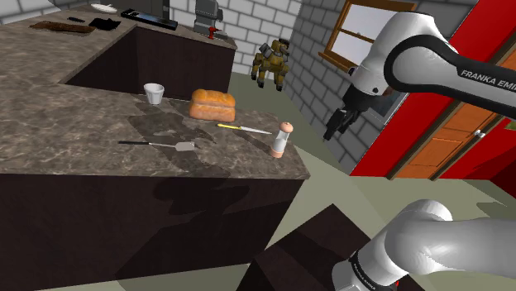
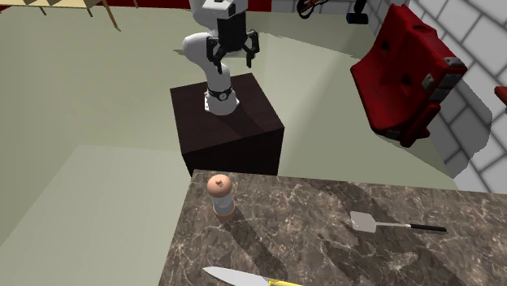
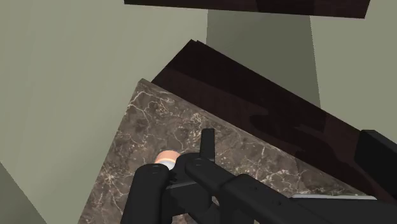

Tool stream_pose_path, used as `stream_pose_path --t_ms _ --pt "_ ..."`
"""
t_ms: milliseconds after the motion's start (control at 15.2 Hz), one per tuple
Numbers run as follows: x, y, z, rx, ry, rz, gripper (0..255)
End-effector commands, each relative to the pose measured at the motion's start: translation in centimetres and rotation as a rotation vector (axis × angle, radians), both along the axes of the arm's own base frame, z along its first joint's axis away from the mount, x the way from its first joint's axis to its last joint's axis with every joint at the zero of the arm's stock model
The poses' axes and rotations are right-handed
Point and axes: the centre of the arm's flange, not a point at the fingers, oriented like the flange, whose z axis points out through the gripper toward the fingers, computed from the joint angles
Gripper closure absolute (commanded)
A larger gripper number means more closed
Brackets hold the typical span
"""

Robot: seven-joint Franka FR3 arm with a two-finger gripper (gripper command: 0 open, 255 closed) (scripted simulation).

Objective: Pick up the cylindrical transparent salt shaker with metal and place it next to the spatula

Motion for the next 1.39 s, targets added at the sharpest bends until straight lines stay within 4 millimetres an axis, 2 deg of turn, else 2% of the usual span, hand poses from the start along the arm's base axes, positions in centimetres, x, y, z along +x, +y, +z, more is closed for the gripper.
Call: stream_pose_path --t_ms 0,660,1320 --pt "0.0 0.0 0.0 0.000 0.000 0.000 0" --pt "9.5 -4.2 -6.4 -0.054 -0.065 -0.021 0" --pt "19.2 -8.9 -12.0 -0.108 -0.130 -0.041 0"
